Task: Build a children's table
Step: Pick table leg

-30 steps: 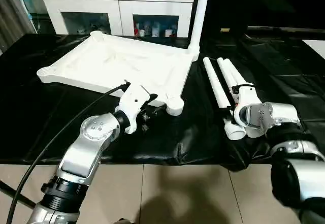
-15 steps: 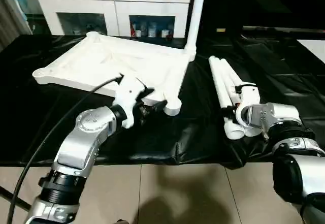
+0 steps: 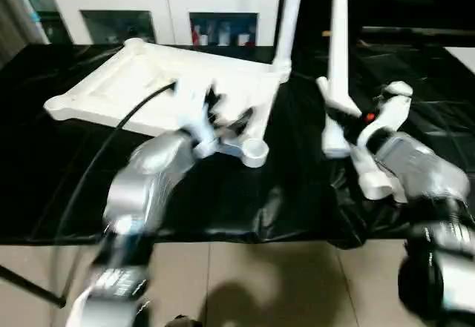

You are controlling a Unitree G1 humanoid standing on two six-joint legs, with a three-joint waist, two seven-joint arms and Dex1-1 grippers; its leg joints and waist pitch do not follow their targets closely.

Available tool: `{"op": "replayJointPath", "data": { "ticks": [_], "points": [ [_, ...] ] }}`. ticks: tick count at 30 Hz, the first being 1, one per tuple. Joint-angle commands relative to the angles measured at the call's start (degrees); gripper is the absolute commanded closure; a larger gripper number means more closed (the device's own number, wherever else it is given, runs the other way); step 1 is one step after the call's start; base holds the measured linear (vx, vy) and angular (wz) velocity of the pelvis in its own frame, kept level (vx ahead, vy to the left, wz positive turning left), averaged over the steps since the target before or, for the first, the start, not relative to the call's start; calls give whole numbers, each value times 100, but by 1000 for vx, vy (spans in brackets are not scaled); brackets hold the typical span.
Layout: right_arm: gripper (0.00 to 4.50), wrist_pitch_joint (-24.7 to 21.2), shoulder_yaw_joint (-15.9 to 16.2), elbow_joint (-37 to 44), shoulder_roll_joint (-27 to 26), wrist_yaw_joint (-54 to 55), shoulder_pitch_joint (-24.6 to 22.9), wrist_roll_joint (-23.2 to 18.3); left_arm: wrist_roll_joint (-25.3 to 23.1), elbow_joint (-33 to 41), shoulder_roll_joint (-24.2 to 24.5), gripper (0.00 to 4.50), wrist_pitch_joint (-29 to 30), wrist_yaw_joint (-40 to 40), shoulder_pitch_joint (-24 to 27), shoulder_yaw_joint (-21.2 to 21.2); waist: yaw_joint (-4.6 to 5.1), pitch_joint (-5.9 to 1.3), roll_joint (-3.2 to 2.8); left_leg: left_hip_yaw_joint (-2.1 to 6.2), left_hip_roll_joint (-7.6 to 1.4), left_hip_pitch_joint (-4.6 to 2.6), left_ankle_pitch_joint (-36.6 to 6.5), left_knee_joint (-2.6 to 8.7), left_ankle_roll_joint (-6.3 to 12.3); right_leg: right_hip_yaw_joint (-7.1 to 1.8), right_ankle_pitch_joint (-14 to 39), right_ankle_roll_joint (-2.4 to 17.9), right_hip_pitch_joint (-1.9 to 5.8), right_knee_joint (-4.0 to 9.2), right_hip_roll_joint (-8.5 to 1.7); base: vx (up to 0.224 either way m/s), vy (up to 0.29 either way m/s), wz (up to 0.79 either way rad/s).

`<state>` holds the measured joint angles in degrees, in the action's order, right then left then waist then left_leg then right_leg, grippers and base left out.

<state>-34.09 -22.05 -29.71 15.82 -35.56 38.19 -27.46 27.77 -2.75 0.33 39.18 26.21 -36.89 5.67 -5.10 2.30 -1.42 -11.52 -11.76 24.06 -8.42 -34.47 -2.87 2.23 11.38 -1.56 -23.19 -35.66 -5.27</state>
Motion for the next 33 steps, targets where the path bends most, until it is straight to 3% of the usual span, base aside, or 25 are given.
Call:
{"op": "replayJointPath", "data": {
  "ticks": [1, 2, 3, 4, 6, 7, 9, 13, 15, 18, 19, 26, 33],
  "points": [
    [267, -160, 37, 357, 63, -472, -128, -304, 630, -130, -96, 0, 304, 13, -210, 289, -9, -421, 36, 30, -64, -229, -932, 318, 271, -96, -303, 1656, 276, 327, -139, 0, 0, 0],
    [267, -295, 20, 511, 91, -665, -211, -468, 801, -259, -137, 0, 388, 51, -351, 368, -20, -423, 33, 40, -70, -232, -959, 324, 281, -95, -220, 1658, 281, 342, -153, 0, 0, 0],
    [267, -475, 30, 790, 134, -897, -357, -692, 1019, -500, -197, 0, 500, 55, -582, 501, -54, -407, 120, 11, -48, -247, -990, 314, 329, -106, 20, 1604, 288, 366, -151, 0, 0, 0],
    [267, -690, 112, 1142, 177, -1129, -495, -925, 1115, -746, -218, 0, 590, 80, -806, 581, -44, -388, 164, 22, -65, -223, -949, 333, 380, -108, 150, 1541, 289, 393, -160, 0, 0, 0],
    [267, -770, 168, 1317, 191, -1213, -553, -1017, 1134, -823, -211, 0, 639, 123, -887, 589, -58, -379, 141, 46, -78, -219, -956, 346, 346, -101, 469, 1402, 285, 408, -187, 0, 0, 0],
    [267, -936, 214, 1625, 159, -1282, -648, -1233, 1061, -873, -210, 0, 768, 173, -965, 596, -57, -374, 190, 47, -82, -213, -950, 360, 315, -102, 613, 1328, 292, 428, -201, 0, 0, 0],
    [267, -1029, 372, 1962, 104, -1410, -742, -1395, 874, -968, -230, 0, 853, 123, -1007, 585, -57, -366, 156, 59, -82, -210, -951, 365, 286, -104, 775, 1235, 272, 441, -203, 0, 0, 0],
    [267, -1180, 506, 2221, 59, -1544, -835, -1517, 869, -1075, -250, 0, 980, 21, -1047, 655, -76, -370, 167, 64, -91, -216, -936, 371, 221, -110, 854, 1181, 261, 445, -218, 0, 0, 0],
    [267, -1271, 738, 2465, 10, -1771, -962, -1567, 1157, -1169, -241, 0, 1000, -132, -1121, 750, -112, -376, 206, 64, -95, -213, -855, 371, 211, -107, 695, 1207, 264, 429, -216, 0, 0, 0],
    [267, -1305, 1012, 2655, -43, -1900, -1074, -1546, 1412, -1282, -194, 0, 1009, -171, -1254, 879, -167, -384, 184, 78, -93, -204, -741, 369, 217, -104, 422, 1235, 264, 386, -222, 0, 0, 0],
    [267, -1301, 1052, 2665, -59, -1885, -1084, -1541, 1456, -1288, -181, 0, 1041, -163, -1296, 928, -167, -382, 216, 71, -95, -207, -752, 371, 218, -103, 415, 1249, 259, 393, -222, 0, 0, 0],
    [267, -1221, 1160, 2617, -66, -1799, -1020, -1509, 1472, -1211, -154, 0, 1153, -121, -1379, 1090, -239, -368, 224, 66, -101, -224, -740, 375, 139, -117, 340, 1257, 259, 375, -236, 0, 0, 0],
    [267, -1209, 1159, 2637, 42, -1816, -1037, -1503, 1790, -1268, -27, 64, 1347, -212, -1407, 1216, -295, -370, 225, 63, -92, -230, -690, 364, 91, -119, 262, 1220, 260, 355, -232, 0, 0, 0]
  ]
}}
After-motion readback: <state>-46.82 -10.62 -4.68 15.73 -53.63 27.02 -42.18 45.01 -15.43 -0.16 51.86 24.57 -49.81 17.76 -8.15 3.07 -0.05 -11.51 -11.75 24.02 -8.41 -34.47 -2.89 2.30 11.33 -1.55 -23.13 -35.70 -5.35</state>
